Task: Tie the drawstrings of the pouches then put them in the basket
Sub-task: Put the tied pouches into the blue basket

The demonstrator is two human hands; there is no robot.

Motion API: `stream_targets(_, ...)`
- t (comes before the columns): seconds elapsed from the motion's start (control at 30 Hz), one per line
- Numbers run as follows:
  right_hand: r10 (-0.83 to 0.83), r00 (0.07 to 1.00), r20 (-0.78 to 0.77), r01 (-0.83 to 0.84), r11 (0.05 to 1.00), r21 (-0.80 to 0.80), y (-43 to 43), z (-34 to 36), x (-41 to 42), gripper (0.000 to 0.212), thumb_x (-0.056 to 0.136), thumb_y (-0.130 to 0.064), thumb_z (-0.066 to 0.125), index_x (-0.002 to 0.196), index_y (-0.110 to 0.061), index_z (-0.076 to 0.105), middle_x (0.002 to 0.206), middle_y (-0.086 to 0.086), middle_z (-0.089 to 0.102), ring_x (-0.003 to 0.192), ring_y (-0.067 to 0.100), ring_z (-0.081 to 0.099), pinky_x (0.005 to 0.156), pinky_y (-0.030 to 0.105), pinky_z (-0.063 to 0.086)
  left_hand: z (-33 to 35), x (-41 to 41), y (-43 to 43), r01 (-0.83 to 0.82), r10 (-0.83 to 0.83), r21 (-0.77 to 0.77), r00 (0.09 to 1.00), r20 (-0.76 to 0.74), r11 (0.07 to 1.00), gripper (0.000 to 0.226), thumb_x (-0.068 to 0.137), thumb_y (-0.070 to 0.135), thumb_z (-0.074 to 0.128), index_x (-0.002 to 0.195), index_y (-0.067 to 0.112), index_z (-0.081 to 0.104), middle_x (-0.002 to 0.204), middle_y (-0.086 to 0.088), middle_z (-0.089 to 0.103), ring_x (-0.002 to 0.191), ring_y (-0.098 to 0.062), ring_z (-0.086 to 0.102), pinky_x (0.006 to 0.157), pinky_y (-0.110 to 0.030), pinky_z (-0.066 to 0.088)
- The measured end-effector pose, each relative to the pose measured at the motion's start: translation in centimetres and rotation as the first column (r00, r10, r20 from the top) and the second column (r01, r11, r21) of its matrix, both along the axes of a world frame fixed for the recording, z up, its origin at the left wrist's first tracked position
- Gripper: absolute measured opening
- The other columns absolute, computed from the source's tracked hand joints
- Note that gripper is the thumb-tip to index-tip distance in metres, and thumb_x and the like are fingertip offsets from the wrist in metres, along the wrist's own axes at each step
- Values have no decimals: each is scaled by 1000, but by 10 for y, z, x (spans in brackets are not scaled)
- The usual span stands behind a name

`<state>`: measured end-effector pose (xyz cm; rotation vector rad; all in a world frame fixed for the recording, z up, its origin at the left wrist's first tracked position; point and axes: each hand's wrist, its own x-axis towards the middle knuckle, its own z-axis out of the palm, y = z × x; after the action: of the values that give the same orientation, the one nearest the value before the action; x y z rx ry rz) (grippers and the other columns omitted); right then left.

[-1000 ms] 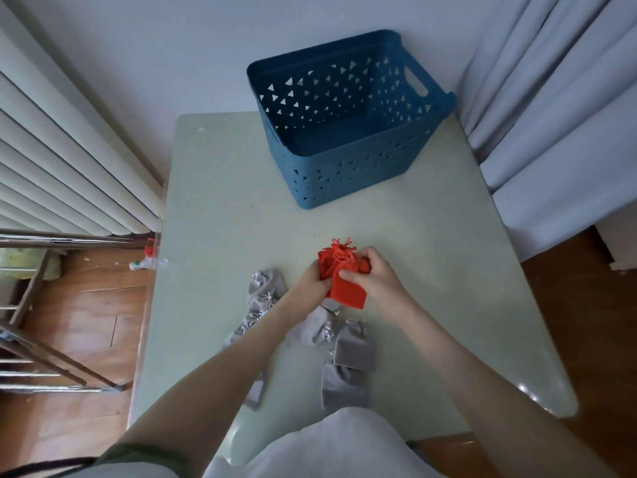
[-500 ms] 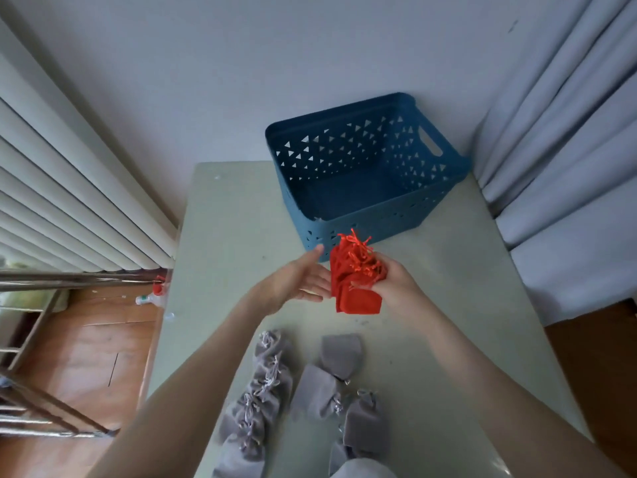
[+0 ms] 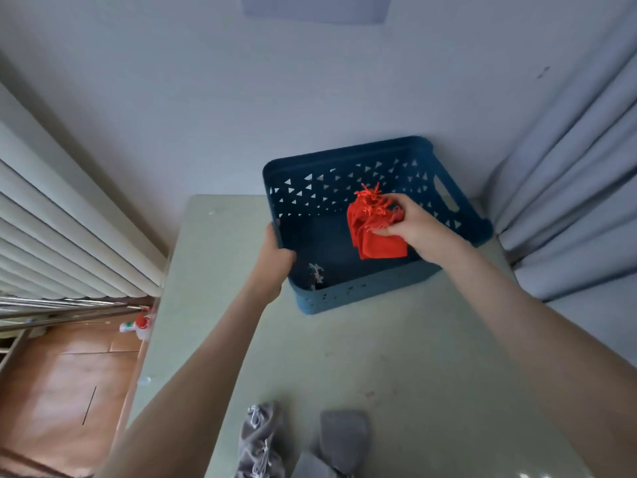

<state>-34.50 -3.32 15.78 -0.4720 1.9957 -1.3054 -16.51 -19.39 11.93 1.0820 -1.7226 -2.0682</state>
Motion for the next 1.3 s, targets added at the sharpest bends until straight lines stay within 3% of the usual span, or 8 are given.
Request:
stream_targets(0.17,107,986,129,-143,936,321,-49,-53,-14,79,74,3,75,140,-11,34,124,11,56,114,25,54,98,33,44,-13,20,-35,67,-67,-26,998,0,997,72,75,-18,40,130,29,40,111,-3,60,98,-22,59,67,-26,53)
stream_targets(0.27,135,979,155,-193,865,463,-77,-78,-11,76,77,1,74,140,-11,32,129,14,52,120,27,48,100,33,41,-22,26,-50,155,-155,13,987,-30,988,81,69,3,55,138,37,28,123,-3,57,110,-23,57,85,-34,49)
stream_targets(0.4,101,987,125,-141,917,373,-109,-98,-12,70,81,7,66,138,-12,31,113,11,53,109,24,52,94,34,46,-40,16,-74,112,-53,254,972,-229,961,82,76,25,59,146,43,19,139,0,51,129,-27,45,104,-51,36)
stream_targets(0.57,61,984,170,-105,960,260,-138,-117,-23,65,81,15,58,135,-9,31,94,2,50,97,20,50,76,28,46,-58,-10,-91,215,-152,194,943,-295,957,67,85,47,54,145,24,33,143,-17,43,133,-42,36,107,-66,25)
stream_targets(0.83,293,956,12,-254,807,534,-168,-166,4,42,82,-12,68,122,-7,56,115,10,62,107,24,57,92,34,50,-71,-15,-90,225,-147,241,942,-301,944,79,86,57,53,147,13,30,146,-17,40,135,-39,35,110,-60,25)
stream_targets(1.07,430,896,109,-376,605,702,-151,-113,-6,91,74,-10,79,146,-8,25,147,12,37,131,29,40,102,34,40,-58,-8,-84,207,-142,232,953,-268,951,69,83,63,47,141,27,41,143,-3,47,134,-28,40,109,-57,30)
stream_targets(1.17,552,832,-58,-333,580,743,-139,-68,5,82,79,-14,75,145,-7,27,144,12,38,128,26,43,98,29,40,-47,6,-74,138,-94,257,980,-175,956,61,84,64,41,133,29,51,136,-1,55,127,-24,48,107,-49,36)
stream_targets(1.3,564,795,-222,-351,727,591,-111,-6,41,44,88,-17,65,129,-10,49,128,9,54,110,21,53,86,25,43,-49,38,-51,-89,54,263,989,138,961,51,98,47,35,130,11,51,128,-8,57,114,-23,56,102,-41,43)
